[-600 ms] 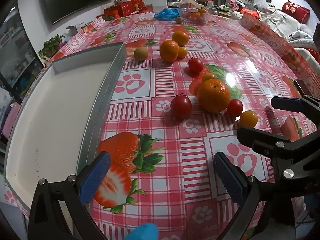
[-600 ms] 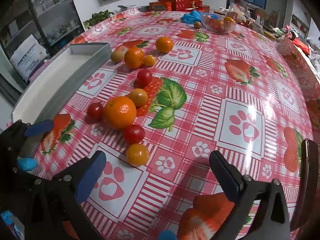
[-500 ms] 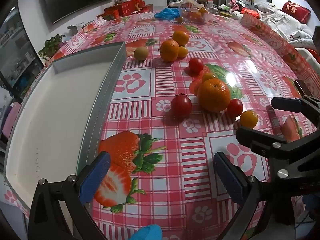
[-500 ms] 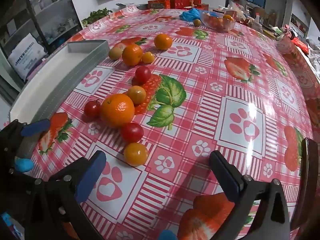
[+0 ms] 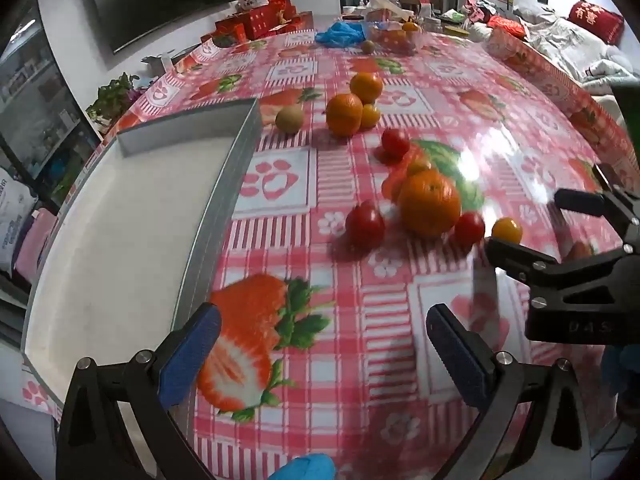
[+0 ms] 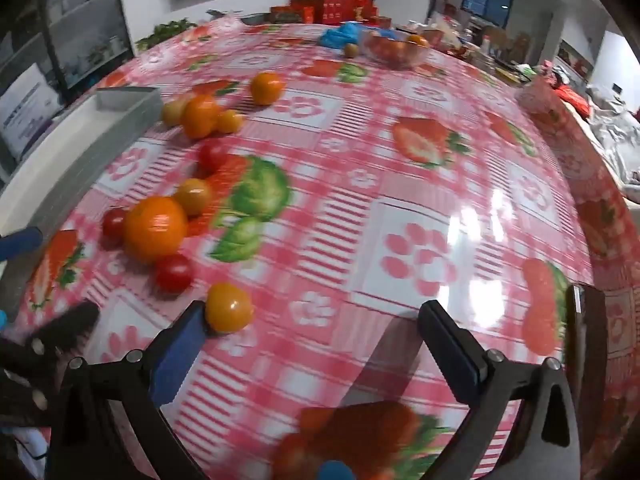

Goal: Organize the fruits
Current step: 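Grasp a red cherry tomato with the left tool while the right tool grasps a yellow cherry tomato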

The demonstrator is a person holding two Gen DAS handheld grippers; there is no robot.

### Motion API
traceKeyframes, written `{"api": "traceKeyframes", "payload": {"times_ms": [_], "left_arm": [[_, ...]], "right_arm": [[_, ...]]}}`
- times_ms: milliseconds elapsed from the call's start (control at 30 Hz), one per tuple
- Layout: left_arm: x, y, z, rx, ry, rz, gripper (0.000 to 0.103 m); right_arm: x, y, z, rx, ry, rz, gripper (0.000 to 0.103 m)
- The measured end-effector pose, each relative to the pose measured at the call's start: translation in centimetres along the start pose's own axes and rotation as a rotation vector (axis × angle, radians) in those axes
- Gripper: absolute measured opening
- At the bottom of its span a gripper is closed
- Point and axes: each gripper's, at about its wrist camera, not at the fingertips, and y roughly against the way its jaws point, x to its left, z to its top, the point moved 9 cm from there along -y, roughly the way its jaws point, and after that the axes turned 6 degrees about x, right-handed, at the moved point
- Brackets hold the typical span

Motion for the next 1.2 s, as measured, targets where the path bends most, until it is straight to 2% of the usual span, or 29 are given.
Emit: {"api": "traceKeyframes", "payload": {"times_ms": [200, 400, 633, 867, 1000, 1200], "left_arm": [[-1.0, -1.2, 2.1, 0.012, 0.017, 0.004, 0.103], [-1.4, -2.4, 2.6, 0.018, 0.023, 0.014, 0.103], [-1.2, -3.0, 2.5, 0.031, 0.073, -0.061, 0.103], [-1.4, -2.9, 2.5, -0.017, 0.052, -0.055, 0.103], [-1.3, -3.0, 2.6, 0.005, 0.041, -0.064, 0.103], [-1.6, -2.5, 3.2, -0.031, -0.031, 0.014, 0.102]], "right_arm": [[-3.1, -0.1, -0.6, 0.007, -0.079, 0.005, 0.103], [-3.0, -0.3, -0.7, -0.005, -0.070, 0.005, 0.103], [-3.1, 0.0, -0.7, -0.021, -0.063, 0.009, 0.103], [-3.0, 0.0, -0.7, -0.005, -0.036, 0.026, 0.103], [-3.1, 0.1, -1.1, 0.004, -0.026, 0.030, 0.103], [-3.1, 0.4, -1.1, -0.014, -0.055, 0.053, 0.103]]}}
